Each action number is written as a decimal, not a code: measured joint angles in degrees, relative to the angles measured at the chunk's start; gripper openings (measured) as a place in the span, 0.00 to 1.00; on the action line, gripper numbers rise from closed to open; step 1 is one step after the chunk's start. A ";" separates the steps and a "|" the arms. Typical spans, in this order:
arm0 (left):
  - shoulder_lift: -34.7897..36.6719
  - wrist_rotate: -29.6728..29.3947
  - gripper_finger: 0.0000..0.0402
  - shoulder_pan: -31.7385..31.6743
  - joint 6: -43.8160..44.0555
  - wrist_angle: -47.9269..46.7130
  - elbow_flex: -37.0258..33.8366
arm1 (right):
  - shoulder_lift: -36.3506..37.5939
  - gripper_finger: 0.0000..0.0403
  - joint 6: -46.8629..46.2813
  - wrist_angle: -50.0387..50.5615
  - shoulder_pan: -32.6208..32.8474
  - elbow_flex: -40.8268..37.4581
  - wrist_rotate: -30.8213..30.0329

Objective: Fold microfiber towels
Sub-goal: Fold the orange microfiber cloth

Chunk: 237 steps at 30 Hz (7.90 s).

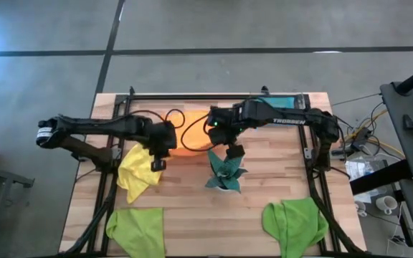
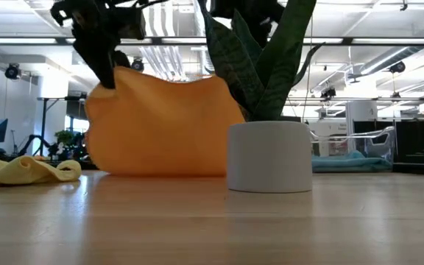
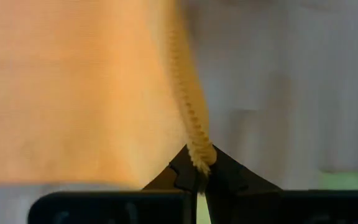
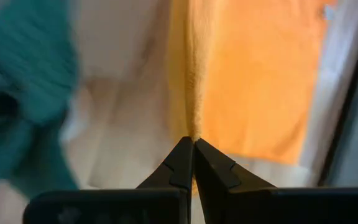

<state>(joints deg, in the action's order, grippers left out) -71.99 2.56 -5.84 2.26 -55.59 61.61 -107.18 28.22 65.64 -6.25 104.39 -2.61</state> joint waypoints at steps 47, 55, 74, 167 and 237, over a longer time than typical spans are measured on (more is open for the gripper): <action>-16.55 -4.63 0.00 -19.33 -19.74 12.15 -3.21 | -8.39 0.02 3.86 -23.77 -12.08 -14.12 -1.91; -16.98 -11.53 0.00 -20.58 -19.78 13.79 -3.78 | -8.39 0.02 4.37 -25.51 -13.78 -14.63 -5.35; -21.91 -17.24 0.00 -24.33 -22.63 15.95 -3.35 | -8.39 0.02 7.07 -41.35 -16.56 -21.88 -6.43; -19.28 4.39 0.39 -8.69 4.93 29.54 -21.45 | -13.46 0.32 -17.46 -31.46 -13.03 -21.47 7.20; -21.32 -4.35 0.39 -18.81 45.36 50.85 -17.86 | 5.59 0.32 -24.27 -39.68 -0.78 -33.25 2.73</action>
<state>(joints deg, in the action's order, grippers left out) -93.31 -1.79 -24.64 47.62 -4.74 43.75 -101.58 3.95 25.96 -7.03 71.13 0.12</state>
